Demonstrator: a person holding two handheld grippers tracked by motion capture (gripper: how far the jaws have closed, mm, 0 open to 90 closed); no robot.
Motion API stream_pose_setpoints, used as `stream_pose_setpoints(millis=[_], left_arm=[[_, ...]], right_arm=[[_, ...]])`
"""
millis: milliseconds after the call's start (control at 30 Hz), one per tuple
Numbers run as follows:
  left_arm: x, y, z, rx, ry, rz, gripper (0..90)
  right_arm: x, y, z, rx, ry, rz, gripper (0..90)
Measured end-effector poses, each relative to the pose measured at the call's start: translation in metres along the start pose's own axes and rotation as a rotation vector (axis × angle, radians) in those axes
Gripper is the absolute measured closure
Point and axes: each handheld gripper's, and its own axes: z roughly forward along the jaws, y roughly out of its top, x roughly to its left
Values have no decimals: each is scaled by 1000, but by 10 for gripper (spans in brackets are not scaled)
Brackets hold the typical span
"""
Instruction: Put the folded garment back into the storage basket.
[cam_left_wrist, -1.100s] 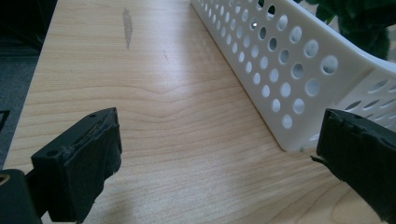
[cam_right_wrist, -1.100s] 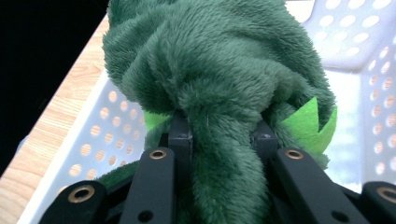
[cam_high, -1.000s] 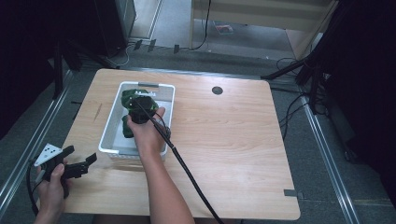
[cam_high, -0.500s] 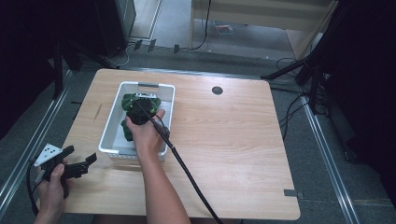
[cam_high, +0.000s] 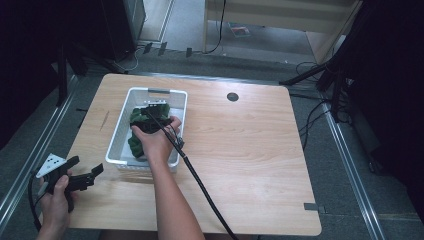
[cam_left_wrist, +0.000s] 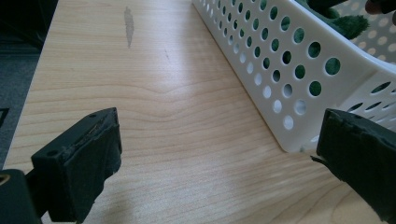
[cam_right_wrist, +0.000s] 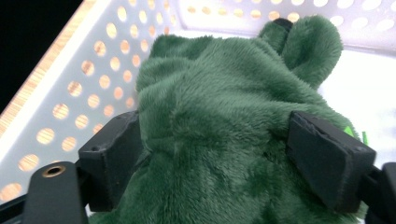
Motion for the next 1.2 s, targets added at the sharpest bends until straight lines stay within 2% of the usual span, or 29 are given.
stream_pose_setpoints(millis=[167,233,300,367,500,667,733,867,1200], left_arm=[[0,0,0,-2,1,-5,9],[0,0,1,-2,1,-5,9],[0,0,1,-2,0,-5,9],[0,0,1,-2,0,-5,9],[0,0,1,-1,0,-7,9],[0,0,1,-1,-2,-8,9],[0,0,1,-1,-2,-8,9],[0,0,1,0,0,-4,9],[0,0,1,1,0,-6,9]], right_arm=[[4,1,-7,-11,-29,-37,106],[5,2,-12,-21,-36,-53,56],[7,3,-17,-48,-37,-91,0],[8,4,-23,-82,-43,-112,0],[11,7,-36,-129,-22,-135,0],[11,10,-52,-160,-15,-142,0],[8,10,-58,-161,-19,-142,0],[1,13,-69,-185,11,-116,0],[-28,12,-95,-221,-33,-114,0]])
